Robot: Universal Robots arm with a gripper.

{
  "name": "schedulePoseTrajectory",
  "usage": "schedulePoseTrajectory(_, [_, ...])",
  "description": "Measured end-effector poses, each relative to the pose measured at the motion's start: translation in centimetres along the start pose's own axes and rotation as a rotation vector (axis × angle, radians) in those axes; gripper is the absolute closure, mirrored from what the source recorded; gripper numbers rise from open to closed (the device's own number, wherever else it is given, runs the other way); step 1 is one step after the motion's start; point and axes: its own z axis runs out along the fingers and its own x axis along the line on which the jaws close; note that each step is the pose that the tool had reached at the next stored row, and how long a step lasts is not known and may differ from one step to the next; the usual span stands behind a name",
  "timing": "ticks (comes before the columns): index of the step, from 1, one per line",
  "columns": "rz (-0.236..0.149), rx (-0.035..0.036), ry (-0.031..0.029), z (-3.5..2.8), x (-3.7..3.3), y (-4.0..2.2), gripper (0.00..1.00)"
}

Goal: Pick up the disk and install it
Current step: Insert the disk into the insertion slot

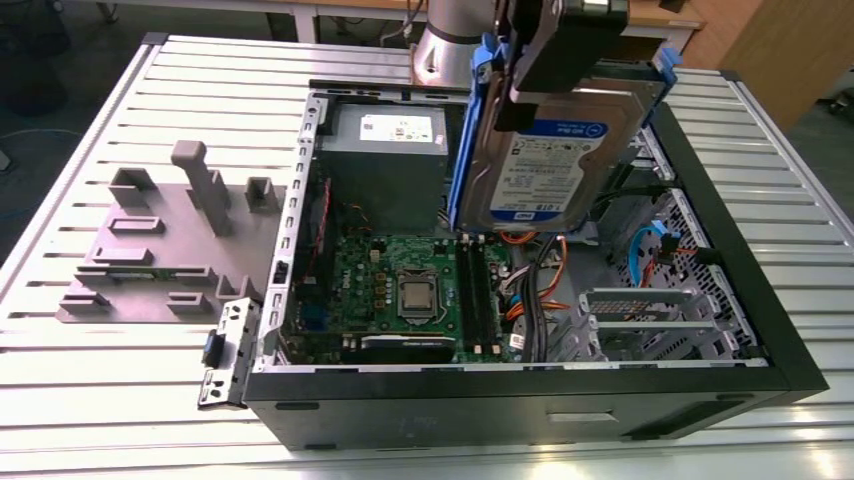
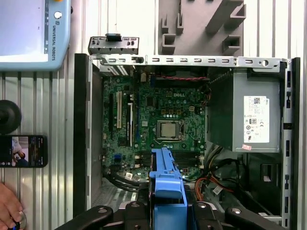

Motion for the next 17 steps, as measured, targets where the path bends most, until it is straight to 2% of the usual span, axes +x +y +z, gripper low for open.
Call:
schedulePoseTrajectory(2, [0.0,0.0,-0.0001,0.08,0.38,-0.03,0.64])
schedulePoseTrajectory(4, [0.0,0.0001,-0.0004,0.19,0.53,-0.37,0.64])
schedulePoseTrajectory(9, [0.0,0.0001,-0.0002,0.42,0.61,-2.33,0.64])
schedulePoseTrajectory(11, [0.0,0.0,-0.0001,0.51,0.63,-2.83,0.64])
schedulePoseTrajectory(13, [0.0,-0.0001,0.0003,0.6,0.85,-2.96,0.64])
schedulePoseTrajectory(17, [0.0,0.0,-0.0001,0.81,1.92,-3.01,0.64])
